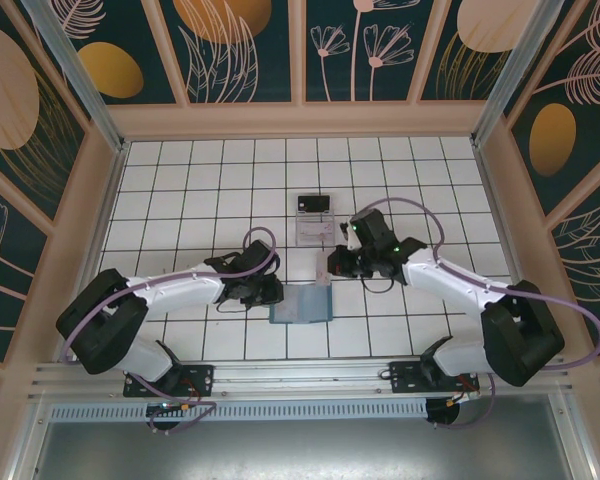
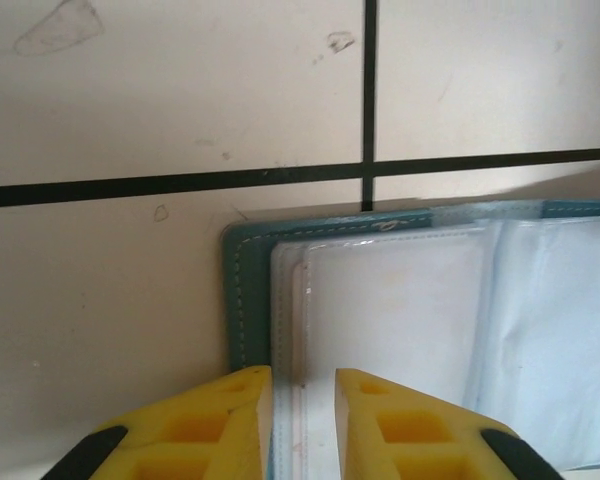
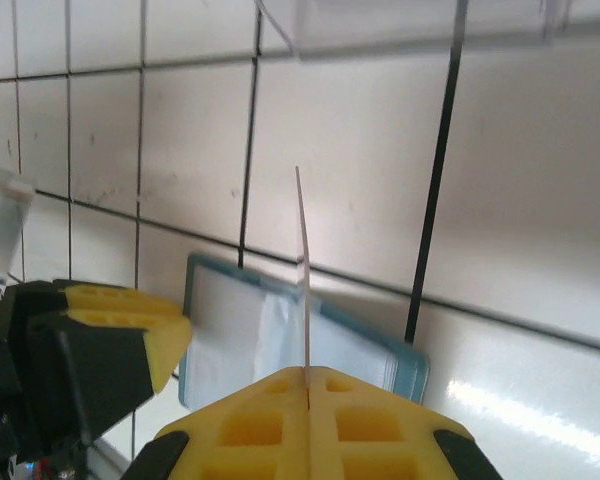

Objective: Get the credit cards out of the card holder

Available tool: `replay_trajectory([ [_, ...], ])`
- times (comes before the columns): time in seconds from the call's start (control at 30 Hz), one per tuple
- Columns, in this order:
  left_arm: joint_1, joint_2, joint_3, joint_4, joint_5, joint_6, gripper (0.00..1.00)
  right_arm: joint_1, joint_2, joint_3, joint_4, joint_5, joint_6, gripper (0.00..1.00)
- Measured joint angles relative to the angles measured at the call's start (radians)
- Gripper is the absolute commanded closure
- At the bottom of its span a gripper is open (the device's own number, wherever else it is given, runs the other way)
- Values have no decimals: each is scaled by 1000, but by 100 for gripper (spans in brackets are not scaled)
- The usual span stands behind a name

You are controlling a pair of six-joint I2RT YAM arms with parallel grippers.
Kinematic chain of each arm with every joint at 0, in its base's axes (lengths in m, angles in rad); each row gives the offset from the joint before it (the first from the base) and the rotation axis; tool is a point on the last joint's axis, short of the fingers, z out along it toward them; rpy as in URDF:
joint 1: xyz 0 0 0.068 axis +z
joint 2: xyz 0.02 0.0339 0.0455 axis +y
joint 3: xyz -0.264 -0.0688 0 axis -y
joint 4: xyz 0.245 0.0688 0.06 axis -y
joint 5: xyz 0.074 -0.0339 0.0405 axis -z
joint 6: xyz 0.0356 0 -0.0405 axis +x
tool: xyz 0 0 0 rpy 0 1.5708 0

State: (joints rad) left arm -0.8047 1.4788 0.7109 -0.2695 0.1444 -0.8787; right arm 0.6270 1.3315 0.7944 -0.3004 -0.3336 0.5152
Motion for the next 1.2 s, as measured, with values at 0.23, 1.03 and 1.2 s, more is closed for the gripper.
replay_trajectory([
  [0.23,0,-52,29,5,-47,-6,72,-15,39,219,-113,82,-378,98],
  [1.03,74,-179,-34,11,-114,-6,71,-24,544,845,-564,173,-1603,100],
  [1.2,84,-190,-37,11,-120,-6,71,-26,649,943,-622,200,-1642,100],
])
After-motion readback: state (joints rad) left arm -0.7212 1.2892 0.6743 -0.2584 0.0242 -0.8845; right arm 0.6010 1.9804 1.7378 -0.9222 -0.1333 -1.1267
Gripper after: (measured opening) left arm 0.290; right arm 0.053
